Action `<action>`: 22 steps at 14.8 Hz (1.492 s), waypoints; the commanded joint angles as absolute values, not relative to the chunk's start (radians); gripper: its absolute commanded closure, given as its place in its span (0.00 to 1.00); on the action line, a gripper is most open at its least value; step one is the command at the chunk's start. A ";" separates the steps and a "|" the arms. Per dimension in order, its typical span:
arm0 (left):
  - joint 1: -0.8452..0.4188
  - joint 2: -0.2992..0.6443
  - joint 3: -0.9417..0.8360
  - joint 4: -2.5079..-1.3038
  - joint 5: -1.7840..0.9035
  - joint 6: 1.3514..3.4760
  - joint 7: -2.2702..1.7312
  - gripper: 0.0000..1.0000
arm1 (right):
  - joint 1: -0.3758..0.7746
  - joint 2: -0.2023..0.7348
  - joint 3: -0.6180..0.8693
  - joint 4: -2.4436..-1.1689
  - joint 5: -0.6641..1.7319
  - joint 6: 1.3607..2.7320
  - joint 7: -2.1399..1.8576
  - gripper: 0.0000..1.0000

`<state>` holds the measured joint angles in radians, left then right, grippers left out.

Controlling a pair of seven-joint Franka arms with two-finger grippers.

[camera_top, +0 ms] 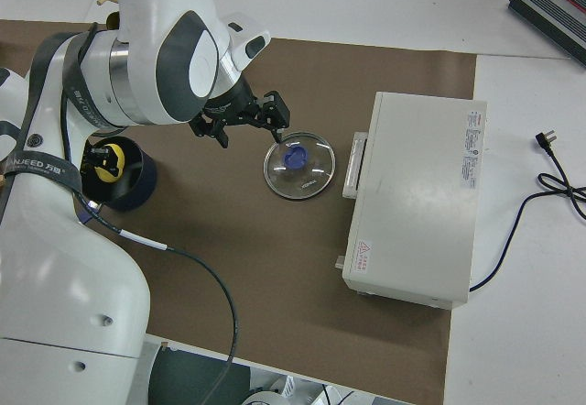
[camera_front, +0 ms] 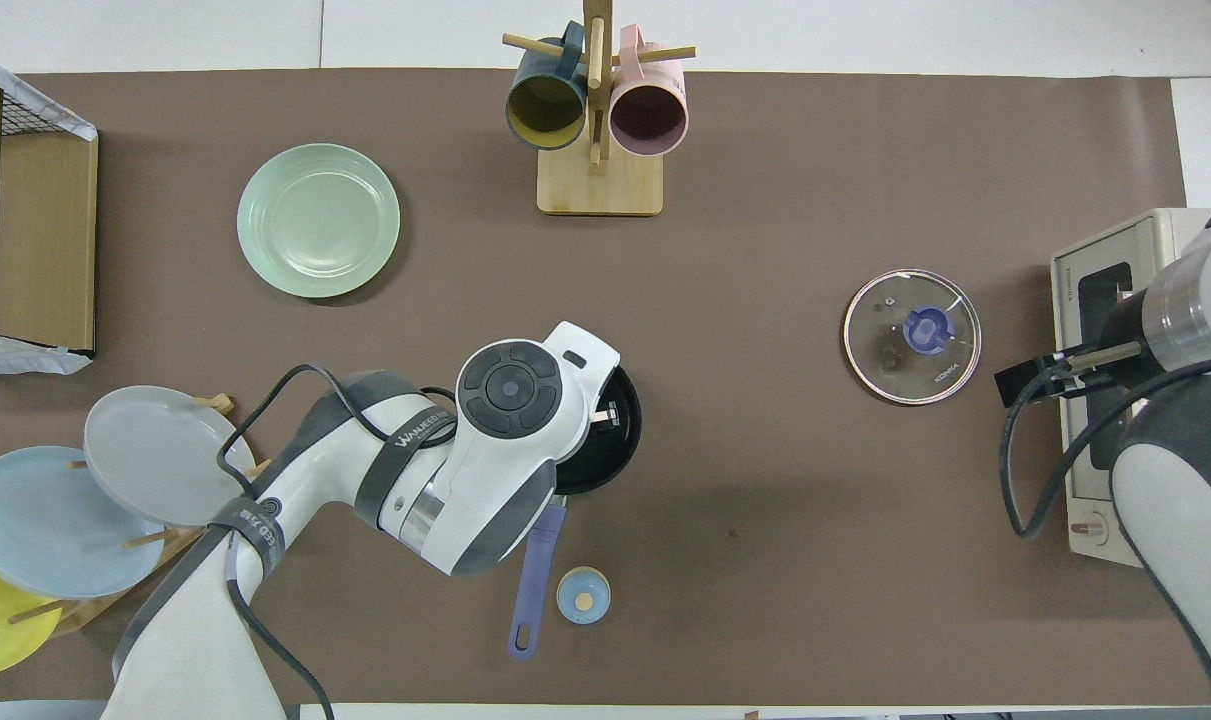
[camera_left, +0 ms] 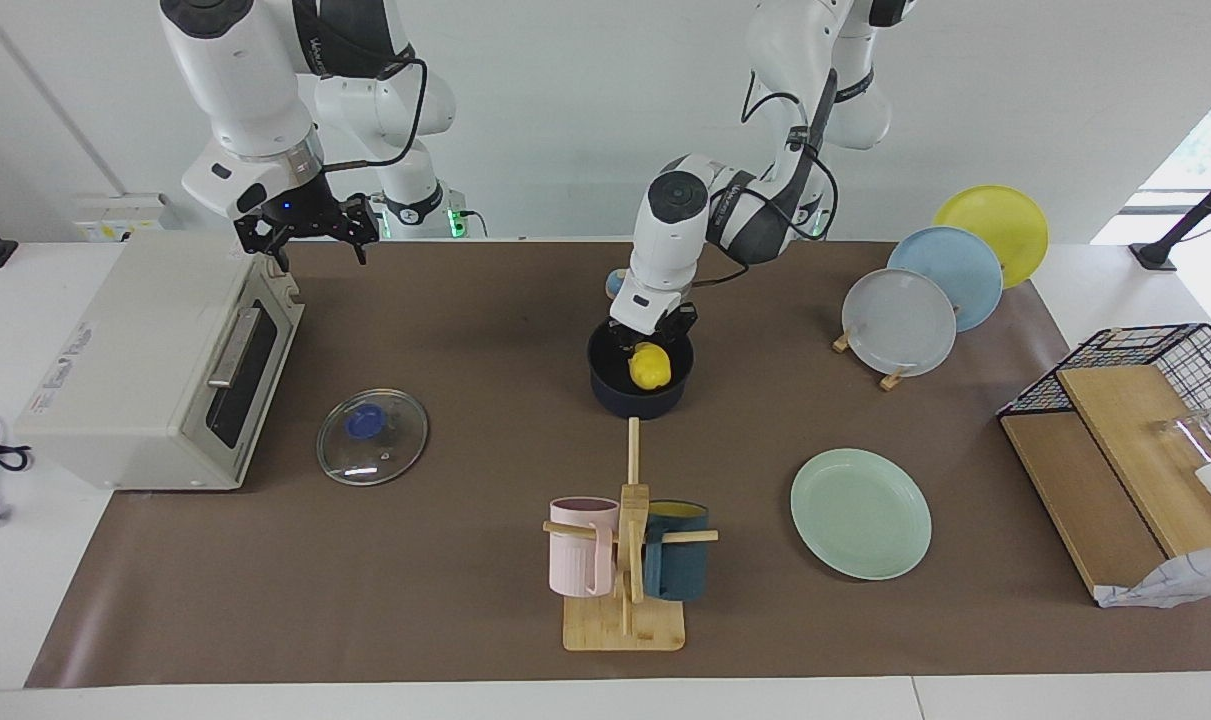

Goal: Transfer potato from pot to plate
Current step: 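Lift the potato and carry it to the green plate with the left gripper, then lower the potato onto the green plate and open the left gripper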

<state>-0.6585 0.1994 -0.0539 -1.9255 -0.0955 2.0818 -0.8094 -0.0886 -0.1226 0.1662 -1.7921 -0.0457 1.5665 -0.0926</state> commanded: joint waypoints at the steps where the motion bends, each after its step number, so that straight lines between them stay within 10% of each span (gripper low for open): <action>1: -0.625 0.175 -0.055 -1.840 -0.133 1.953 -0.787 1.00 | -0.077 -0.108 0.128 -1.792 -0.018 1.552 -0.084 0.00; 8: -0.326 0.285 -0.052 -1.468 -0.192 1.585 -0.456 1.00 | -0.005 -0.026 0.042 -1.649 -0.019 1.457 -0.090 0.00; 22: -0.109 0.549 -0.049 -1.474 -0.037 2.003 -0.092 1.00 | -0.015 -0.040 0.037 -1.671 -0.018 1.457 -0.084 0.00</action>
<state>-0.1125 0.5320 -0.0389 -1.4879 -0.0590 1.9667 -0.1020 -0.0070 -0.0333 0.0377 -1.6685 -0.0358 1.4698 -0.0925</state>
